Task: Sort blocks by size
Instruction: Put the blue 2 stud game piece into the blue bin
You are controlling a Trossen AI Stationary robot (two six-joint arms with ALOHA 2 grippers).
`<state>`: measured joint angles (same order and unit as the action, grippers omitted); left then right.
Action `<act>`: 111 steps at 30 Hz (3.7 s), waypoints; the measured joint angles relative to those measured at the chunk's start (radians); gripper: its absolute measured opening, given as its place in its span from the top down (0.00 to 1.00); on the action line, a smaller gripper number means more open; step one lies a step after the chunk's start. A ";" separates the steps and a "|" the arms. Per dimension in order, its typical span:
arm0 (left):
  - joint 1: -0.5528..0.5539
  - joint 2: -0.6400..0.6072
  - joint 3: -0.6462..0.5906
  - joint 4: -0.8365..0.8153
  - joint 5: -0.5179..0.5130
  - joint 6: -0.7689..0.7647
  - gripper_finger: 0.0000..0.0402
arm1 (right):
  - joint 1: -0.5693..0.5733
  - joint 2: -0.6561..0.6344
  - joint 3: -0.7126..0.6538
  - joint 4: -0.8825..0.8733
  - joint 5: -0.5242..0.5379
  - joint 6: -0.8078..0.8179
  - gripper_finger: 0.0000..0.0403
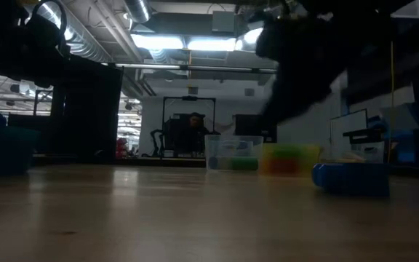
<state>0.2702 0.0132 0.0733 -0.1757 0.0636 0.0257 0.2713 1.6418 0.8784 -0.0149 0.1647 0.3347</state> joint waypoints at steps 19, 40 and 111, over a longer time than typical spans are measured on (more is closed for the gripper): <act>0.000 0.002 0.000 0.002 0.000 0.000 0.75 | -0.013 -0.079 0.343 -0.564 -0.155 -0.073 0.94; -0.001 0.003 -0.001 0.005 0.001 -0.113 0.75 | 0.279 -0.188 0.252 -0.725 -0.157 0.611 0.93; -0.001 0.003 0.000 -0.001 0.000 -0.104 0.75 | 0.285 -0.235 -0.351 0.014 0.075 1.230 0.75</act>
<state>0.2691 0.0157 0.0734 -0.1766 0.0634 -0.0785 0.5560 1.4071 0.5274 -0.0006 0.2393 1.5646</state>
